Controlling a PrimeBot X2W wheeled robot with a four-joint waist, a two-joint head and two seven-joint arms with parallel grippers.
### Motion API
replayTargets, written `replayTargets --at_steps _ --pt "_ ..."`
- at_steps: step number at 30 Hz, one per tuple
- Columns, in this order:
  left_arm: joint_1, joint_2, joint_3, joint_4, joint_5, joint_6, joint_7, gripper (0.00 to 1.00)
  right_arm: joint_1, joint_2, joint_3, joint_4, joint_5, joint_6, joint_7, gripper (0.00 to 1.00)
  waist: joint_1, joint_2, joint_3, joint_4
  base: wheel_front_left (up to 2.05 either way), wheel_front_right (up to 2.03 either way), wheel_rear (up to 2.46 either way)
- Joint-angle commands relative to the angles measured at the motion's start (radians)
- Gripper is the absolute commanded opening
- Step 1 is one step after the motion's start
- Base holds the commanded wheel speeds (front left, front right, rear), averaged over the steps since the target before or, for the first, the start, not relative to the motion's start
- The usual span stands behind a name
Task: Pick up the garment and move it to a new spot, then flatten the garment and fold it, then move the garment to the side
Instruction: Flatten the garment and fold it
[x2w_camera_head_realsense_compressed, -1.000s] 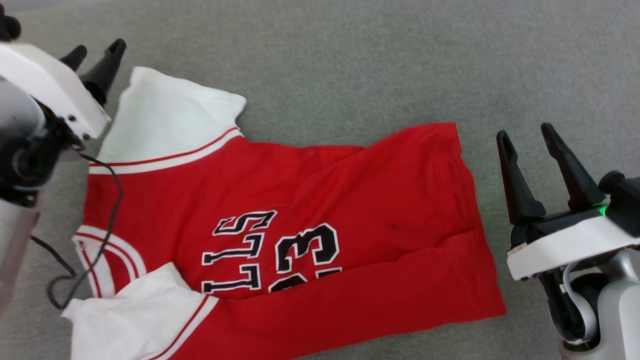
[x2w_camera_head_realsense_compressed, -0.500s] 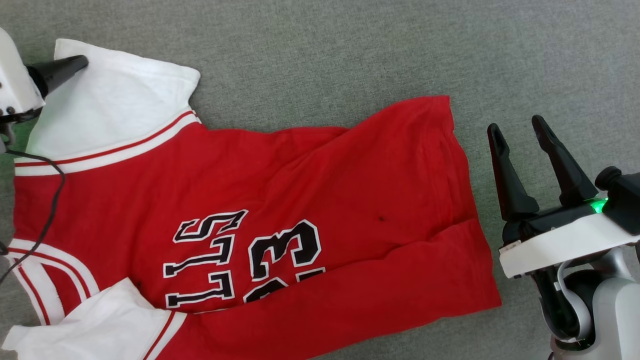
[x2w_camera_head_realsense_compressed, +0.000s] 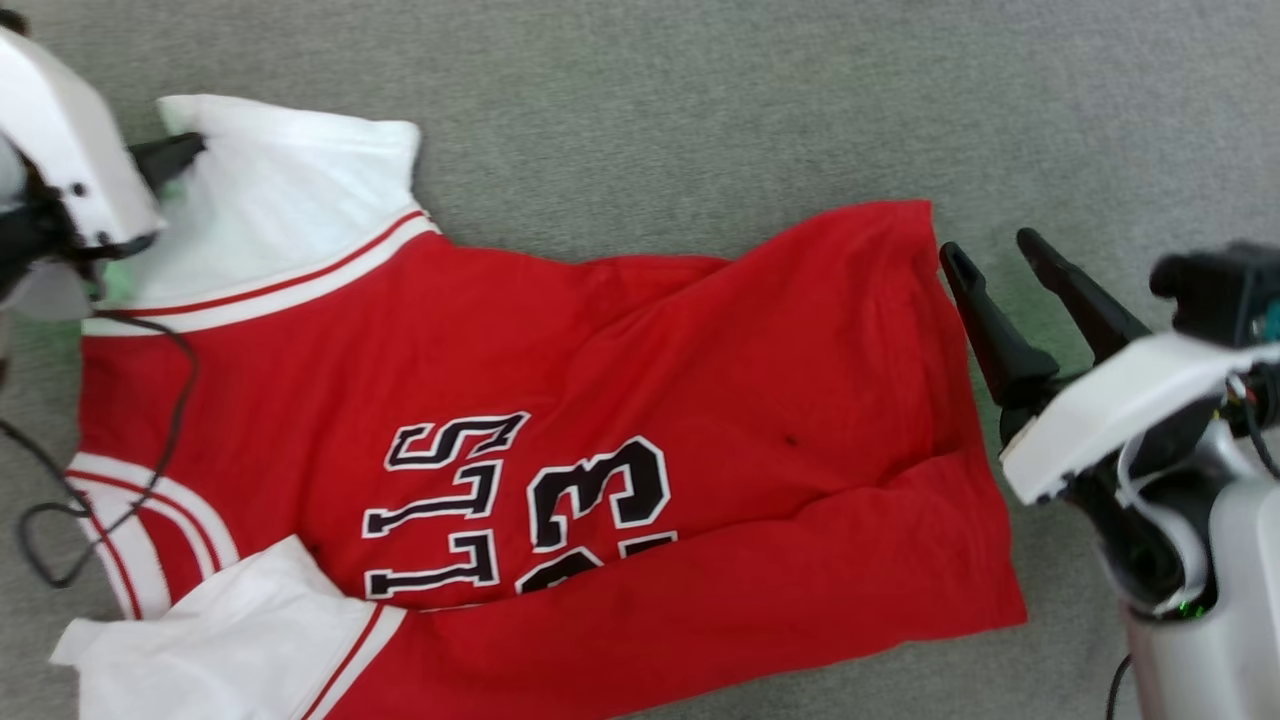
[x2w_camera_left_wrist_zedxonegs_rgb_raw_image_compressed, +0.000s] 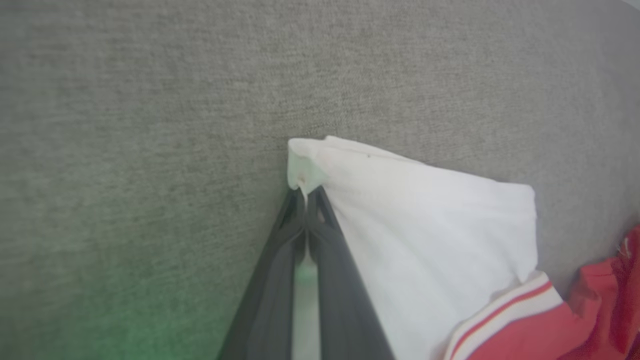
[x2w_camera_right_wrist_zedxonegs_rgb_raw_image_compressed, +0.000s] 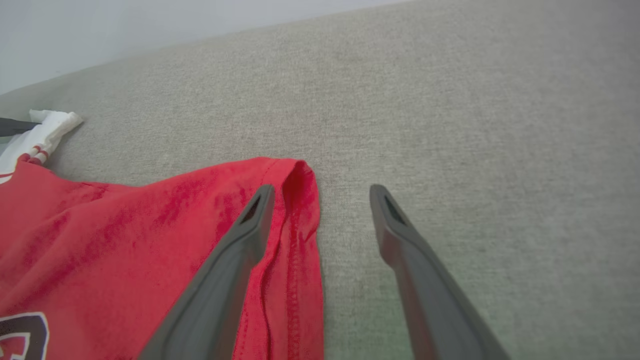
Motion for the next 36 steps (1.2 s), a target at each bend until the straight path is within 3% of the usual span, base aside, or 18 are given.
replayTargets --at_steps 1,10,19,20,21,22,30,36 --pt "0.048 -0.050 -0.045 0.017 0.008 -0.014 0.009 0.00 -0.036 -0.016 0.002 0.017 0.017 0.000 0.037 1.00 0.0000 0.0000 -0.014 0.020 0.00 0.00 0.00" --pt "-0.037 -0.105 -0.057 -0.044 0.064 -0.093 -0.110 0.00 -0.192 -0.093 0.018 0.163 0.103 0.000 0.392 1.00 0.0000 0.0000 -0.062 0.134 0.00 0.00 0.00" --pt "-0.031 -0.127 -0.071 -0.110 0.081 -0.128 -0.162 0.00 -0.226 -0.093 0.019 0.318 0.081 0.000 0.670 1.00 0.0000 0.0000 -0.067 0.198 0.00 0.00 0.00" --pt "-0.027 -0.126 -0.072 -0.112 0.083 -0.129 -0.165 0.00 -0.221 -0.089 0.015 0.333 0.082 -0.001 0.694 0.51 0.0000 0.0000 -0.067 0.201 0.00 0.00 0.00" --pt "-0.024 -0.125 -0.073 -0.115 0.084 -0.130 -0.169 0.00 -0.220 -0.083 0.012 0.343 0.084 -0.001 0.712 0.34 0.0000 0.0000 -0.068 0.203 0.00 0.00 0.00" --pt "-0.022 -0.125 -0.072 -0.116 0.085 -0.131 -0.172 0.00 -0.222 -0.081 0.012 0.348 0.080 -0.001 0.726 0.00 0.0000 0.0000 -0.068 0.204 0.00 0.00 0.00" --pt "0.042 -0.109 -0.043 -0.121 0.068 -0.139 -0.245 0.00 -0.255 -0.108 0.003 0.265 0.095 0.000 0.651 0.00 0.0000 0.0000 -0.121 0.209 0.00 0.00 0.00" --pt "0.192 -0.089 0.011 -0.165 0.027 -0.121 -0.345 0.00 -0.176 -0.139 -0.017 0.201 0.102 0.000 0.566 0.00 0.0000 0.0000 -0.226 0.227 0.00 0.00 0.00"
